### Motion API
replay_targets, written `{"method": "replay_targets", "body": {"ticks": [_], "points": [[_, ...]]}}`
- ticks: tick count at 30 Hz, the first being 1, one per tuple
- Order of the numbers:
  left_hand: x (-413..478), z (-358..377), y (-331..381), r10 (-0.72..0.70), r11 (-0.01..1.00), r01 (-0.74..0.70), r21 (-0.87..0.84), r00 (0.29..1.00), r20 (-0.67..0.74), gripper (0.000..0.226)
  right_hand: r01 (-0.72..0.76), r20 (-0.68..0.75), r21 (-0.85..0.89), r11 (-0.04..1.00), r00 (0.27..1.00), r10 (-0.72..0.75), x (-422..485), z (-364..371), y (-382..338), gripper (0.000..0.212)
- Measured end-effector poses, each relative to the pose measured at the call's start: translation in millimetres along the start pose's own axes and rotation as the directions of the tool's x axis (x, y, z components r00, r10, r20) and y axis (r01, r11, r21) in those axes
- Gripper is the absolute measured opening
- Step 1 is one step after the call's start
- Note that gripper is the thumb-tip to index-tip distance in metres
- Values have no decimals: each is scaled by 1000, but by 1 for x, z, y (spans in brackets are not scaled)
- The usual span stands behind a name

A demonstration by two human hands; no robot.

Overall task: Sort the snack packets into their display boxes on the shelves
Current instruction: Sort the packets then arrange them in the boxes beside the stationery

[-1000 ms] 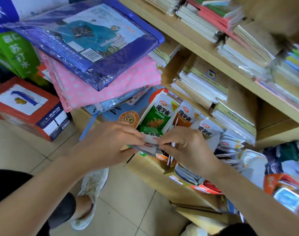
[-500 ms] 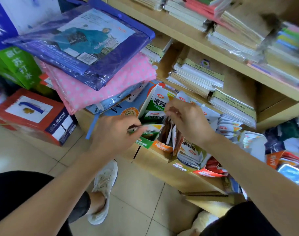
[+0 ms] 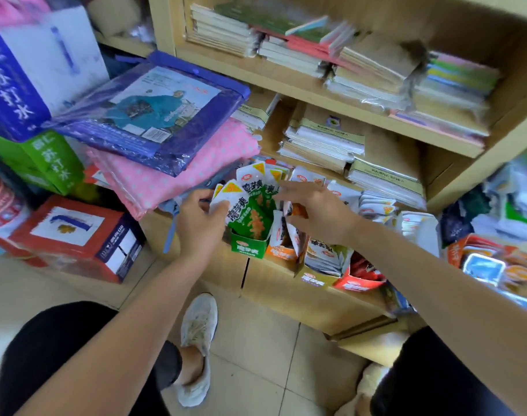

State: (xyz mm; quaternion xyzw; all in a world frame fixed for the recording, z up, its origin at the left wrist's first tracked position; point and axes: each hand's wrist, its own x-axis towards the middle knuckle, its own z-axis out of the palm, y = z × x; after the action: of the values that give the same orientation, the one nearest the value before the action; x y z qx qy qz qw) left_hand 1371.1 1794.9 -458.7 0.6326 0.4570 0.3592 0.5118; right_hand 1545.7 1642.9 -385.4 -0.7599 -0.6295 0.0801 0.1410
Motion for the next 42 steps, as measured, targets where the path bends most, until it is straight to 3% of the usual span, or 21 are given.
{"method": "replay_targets", "body": {"ticks": [4, 6, 10, 12, 14, 17, 20, 22, 25, 27, 28, 30, 32, 34, 36, 39, 42], "points": [[-19, -4, 5, 160, 975, -164, 149, 986, 35, 45, -30, -100, 8, 1000, 995, 31, -58, 5, -6, 44], [-31, -7, 6, 320, 919, -317, 236, 947, 27, 55, -57, -150, -22, 998, 987, 54, -95, 15, -6, 41], [-61, -9, 14, 691, 634, -633, 444, 722, 42, 47, -110, -297, -38, 993, 950, 94, -165, 31, -9, 20], [-86, -2, 22, 788, 510, -751, 419, 604, 123, 36, -146, -385, -41, 988, 915, 119, -193, 32, -6, 10], [-110, 11, 25, 814, 436, -855, 280, 508, 282, 24, -234, -497, -39, 971, 848, 184, -217, 30, 3, 6], [-140, 38, 29, 773, 391, -913, 113, 393, 498, 16, -436, -626, -7, 900, 703, 337, -239, 23, 26, 25], [-158, 70, 39, 701, 357, -930, 83, 326, 634, 25, -555, -554, 45, 831, 678, 483, -252, 16, 57, 59], [-162, 94, 48, 670, 319, -942, 103, 301, 679, 30, -578, -436, 86, 811, 710, 552, -256, 14, 72, 84], [-162, 129, 60, 612, 223, -958, 183, 283, 738, 43, -566, -298, 15, 824, 784, 544, -256, 17, 83, 111], [-158, 150, 64, 567, 189, -956, 224, 293, 770, 51, -543, -289, -26, 840, 808, 513, -252, 23, 86, 108], [-153, 158, 65, 554, 201, -953, 228, 302, 776, 51, -524, -329, -6, 852, 806, 493, -250, 27, 89, 97], [-143, 169, 66, 563, 255, -942, 219, 329, 758, 45, -464, -480, 118, 878, 747, 460, -249, 34, 93, 56], [-133, 172, 66, 595, 313, -921, 230, 379, 709, 36, -455, -581, 277, 846, 622, 525, -252, 33, 97, 31], [-127, 171, 64, 631, 372, -895, 247, 438, 640, 35, -496, -586, 411, 765, 499, 638, -256, 26, 106, 37], [-125, 170, 59, 677, 381, -887, 260, 459, 575, 36, -562, -547, 465, 684, 425, 721, -259, 19, 115, 43], [-132, 175, 52, 742, 341, -899, 275, 437, 508, 41, -581, -509, 492, 649, 413, 755, -263, 16, 124, 46], [-140, 183, 57, 788, 261, -937, 232, 345, 510, 47, -573, -488, 511, 641, 421, 765, -266, 19, 126, 47]]}}
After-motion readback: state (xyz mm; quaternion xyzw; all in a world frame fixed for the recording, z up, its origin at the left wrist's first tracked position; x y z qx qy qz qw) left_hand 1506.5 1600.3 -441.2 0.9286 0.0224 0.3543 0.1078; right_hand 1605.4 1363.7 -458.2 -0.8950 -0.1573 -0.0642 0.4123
